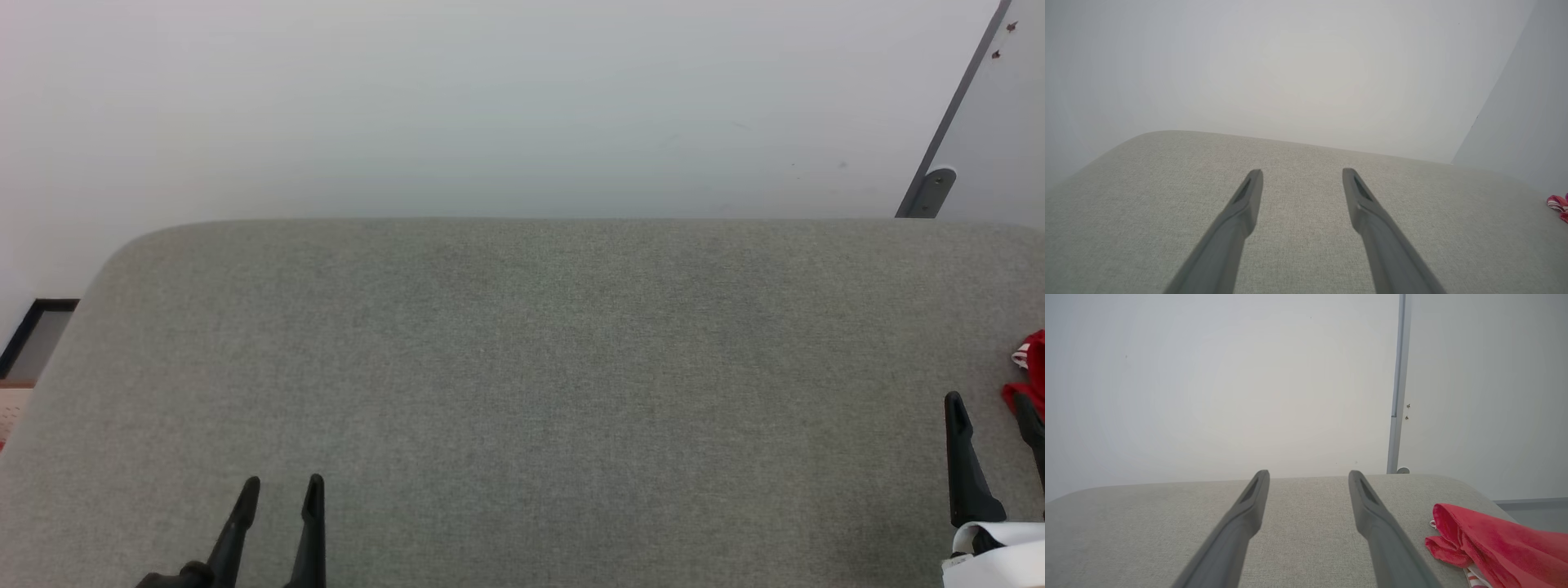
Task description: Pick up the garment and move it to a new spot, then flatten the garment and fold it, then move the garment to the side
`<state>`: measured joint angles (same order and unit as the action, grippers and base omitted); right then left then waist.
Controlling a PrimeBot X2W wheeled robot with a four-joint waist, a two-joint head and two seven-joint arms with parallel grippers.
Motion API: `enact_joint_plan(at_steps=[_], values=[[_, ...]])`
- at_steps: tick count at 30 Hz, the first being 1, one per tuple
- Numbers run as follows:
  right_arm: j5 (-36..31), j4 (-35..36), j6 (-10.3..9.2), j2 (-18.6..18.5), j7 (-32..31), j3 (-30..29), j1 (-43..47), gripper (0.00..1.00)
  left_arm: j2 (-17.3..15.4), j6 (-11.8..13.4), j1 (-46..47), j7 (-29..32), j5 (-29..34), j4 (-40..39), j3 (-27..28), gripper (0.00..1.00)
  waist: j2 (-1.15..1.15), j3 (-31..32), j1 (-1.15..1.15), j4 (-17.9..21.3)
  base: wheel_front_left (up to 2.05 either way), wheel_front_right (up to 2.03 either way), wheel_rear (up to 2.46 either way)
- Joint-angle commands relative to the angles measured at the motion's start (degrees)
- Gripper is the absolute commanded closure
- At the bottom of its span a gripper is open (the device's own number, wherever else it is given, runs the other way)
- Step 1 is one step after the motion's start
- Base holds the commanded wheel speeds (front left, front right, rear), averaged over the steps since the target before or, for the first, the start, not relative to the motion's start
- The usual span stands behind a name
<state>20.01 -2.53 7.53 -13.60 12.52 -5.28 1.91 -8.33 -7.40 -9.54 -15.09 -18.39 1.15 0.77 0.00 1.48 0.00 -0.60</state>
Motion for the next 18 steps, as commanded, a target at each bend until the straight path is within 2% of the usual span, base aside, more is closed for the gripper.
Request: enact_joint_plan(at_steps=[1,18], values=[[-0.21,0.33,-0.1,0.37,-0.14,-0.2,0.5,0.0,0.07,-0.12,-0.21,-0.03,0.23,-0.09,0.1,0.0,0.0,0.0,0.0,0.02,0.0,0.0,0.0],[0.39,0.81,-0.1,1.52,-0.25,-0.46,0.96,0.0,-0.13,-0.12,0.6,-0.03,0.6,-0.84,0.32,0.0,0.0,-0.31,0.0,-0.46,0.0,0.0,0.0]])
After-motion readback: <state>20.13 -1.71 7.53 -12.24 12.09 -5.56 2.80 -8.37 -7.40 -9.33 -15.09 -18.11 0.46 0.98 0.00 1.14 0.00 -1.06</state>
